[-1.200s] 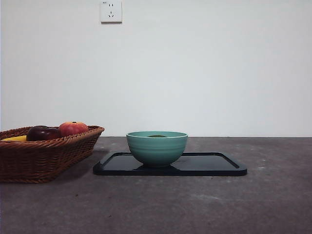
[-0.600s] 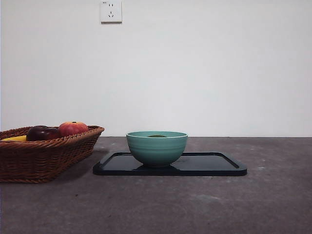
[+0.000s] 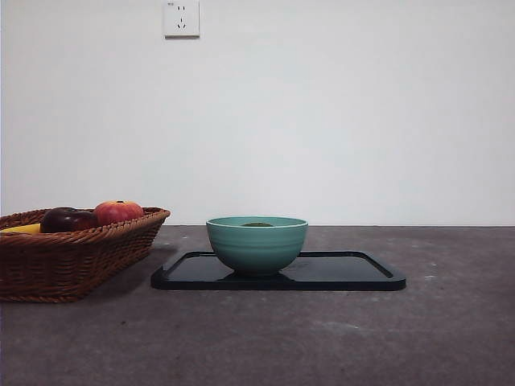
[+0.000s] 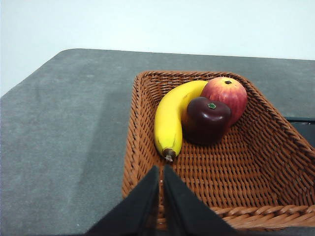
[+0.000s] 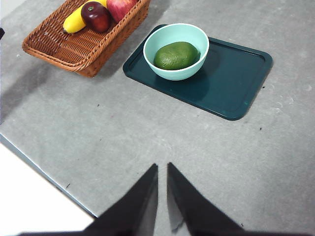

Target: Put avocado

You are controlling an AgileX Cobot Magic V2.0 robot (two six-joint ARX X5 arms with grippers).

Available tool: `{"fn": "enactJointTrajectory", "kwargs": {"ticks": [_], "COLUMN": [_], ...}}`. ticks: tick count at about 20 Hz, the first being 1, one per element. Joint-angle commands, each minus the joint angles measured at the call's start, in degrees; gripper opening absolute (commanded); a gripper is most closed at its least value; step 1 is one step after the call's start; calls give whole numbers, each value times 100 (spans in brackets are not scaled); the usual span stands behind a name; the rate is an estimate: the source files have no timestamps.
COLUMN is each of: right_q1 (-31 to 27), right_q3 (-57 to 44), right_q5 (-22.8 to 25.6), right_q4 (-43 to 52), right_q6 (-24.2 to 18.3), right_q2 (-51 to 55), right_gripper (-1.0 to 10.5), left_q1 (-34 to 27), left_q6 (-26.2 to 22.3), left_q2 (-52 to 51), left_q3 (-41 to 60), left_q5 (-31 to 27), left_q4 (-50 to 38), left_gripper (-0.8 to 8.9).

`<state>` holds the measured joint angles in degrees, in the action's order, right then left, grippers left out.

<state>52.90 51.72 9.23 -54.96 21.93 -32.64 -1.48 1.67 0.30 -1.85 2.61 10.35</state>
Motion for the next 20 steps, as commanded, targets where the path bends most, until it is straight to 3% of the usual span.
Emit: {"fn": "enactJointTrajectory", "kwargs": {"ticks": [1,18,20], "right_q1": [63,63,-114], "right_q3": [35,35,35], "right_q5": [24,24,42], "right_q4": [57,61,37], "right_q6": [52,52,-133], "right_q2": [-17,-17,92], "right_gripper": [27,27,27], "left_q1": [31,197,197], "left_q6": [-181,-236,-236], "left_q2": [-11,-11,-11], "left_q3": [120,118,120], "left_q5": [57,0,0], "left_q4": [61,35,37], "left_gripper": [19,18,19]}}
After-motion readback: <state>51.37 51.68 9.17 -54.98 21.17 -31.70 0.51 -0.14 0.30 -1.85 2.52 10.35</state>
